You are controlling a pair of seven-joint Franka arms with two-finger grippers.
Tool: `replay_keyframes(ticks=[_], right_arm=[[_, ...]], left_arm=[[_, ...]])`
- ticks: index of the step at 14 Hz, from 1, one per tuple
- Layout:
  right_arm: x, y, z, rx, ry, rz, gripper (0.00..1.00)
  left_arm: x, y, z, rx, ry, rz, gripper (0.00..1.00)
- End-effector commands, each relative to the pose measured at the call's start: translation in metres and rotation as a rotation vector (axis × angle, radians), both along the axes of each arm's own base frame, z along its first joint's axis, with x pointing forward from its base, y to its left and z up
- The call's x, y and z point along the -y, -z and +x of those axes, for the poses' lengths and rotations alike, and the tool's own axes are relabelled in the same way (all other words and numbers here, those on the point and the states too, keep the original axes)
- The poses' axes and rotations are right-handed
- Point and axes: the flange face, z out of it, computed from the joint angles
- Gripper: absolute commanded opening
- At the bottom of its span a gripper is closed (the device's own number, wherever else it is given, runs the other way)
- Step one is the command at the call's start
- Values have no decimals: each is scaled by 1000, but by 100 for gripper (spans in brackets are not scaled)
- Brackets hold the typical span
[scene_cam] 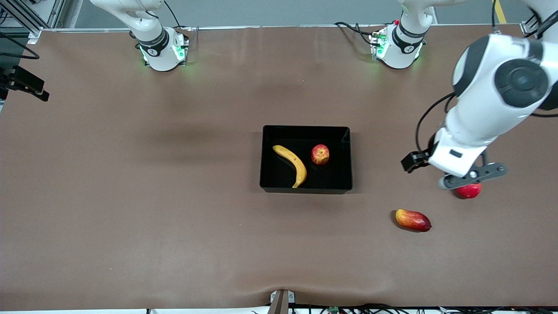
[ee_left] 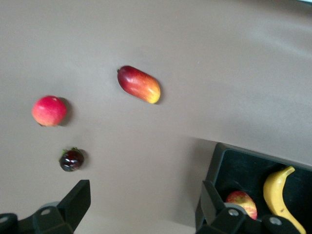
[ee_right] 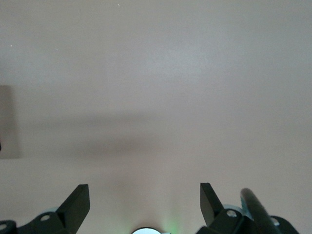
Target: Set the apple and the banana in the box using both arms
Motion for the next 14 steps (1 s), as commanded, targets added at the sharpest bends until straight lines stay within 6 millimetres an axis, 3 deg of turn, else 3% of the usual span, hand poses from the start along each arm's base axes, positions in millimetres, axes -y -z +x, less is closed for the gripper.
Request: replay_keyframes(ticks=[1, 4, 7, 11, 14], right_arm=[[1, -6, -2, 1, -5, 10, 100], [-3, -6, -2, 2, -14, 10, 100], [-3, -6, -2, 1, -12, 10, 100], [4, -6, -3, -1, -2, 11, 100], [1, -5, -2, -4, -5, 11, 100]], left_arm=[[-17, -31, -17, 14, 70, 20, 100], [-49, -57, -25, 19, 159, 31, 100], [-50, -82, -46, 21, 171, -7, 100], [-78, -94, -81, -33, 171, -67, 100], [-84, -98, -103, -55, 184, -97, 100]])
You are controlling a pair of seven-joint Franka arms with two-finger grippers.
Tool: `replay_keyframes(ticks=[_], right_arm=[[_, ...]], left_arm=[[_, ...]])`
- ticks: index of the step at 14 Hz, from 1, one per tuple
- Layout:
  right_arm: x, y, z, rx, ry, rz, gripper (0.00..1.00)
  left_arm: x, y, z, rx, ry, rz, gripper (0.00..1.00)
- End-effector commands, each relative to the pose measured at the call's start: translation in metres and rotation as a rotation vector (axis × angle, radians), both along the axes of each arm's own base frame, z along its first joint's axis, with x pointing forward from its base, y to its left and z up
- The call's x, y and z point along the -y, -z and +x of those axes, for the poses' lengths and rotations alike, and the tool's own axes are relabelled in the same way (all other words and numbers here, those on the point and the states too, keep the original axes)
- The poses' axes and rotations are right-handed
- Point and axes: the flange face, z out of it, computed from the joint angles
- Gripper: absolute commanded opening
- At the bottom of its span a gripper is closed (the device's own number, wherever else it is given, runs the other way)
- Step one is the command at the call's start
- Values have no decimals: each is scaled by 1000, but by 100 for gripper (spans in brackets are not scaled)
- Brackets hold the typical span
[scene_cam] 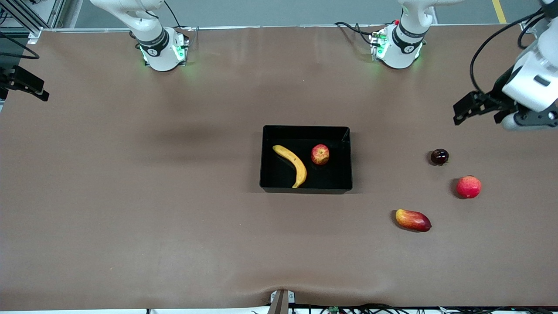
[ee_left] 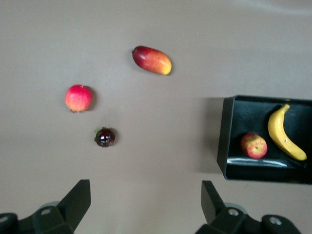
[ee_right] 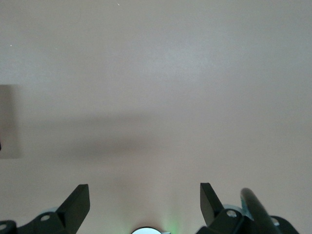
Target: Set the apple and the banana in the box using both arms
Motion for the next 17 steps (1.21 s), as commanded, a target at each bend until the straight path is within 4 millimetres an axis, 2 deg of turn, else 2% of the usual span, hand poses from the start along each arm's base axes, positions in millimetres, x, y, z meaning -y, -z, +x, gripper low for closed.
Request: replay_keyframes(ticks=[1, 3, 10, 17], right_arm=[[2, -5, -2, -2, -3, 11, 100], [3, -6, -2, 1, 0, 9, 100], [4, -5, -2, 1, 11, 8, 100], [8, -5, -3, -6, 18, 9, 100]], left_arm=[[-2, -2, -29, -13, 15, -13, 100], [-1, -11, -38, 7, 16, -13, 100], [-15, -15, -14, 21, -11, -19, 100], [-19, -11, -20, -40, -14, 7, 100]])
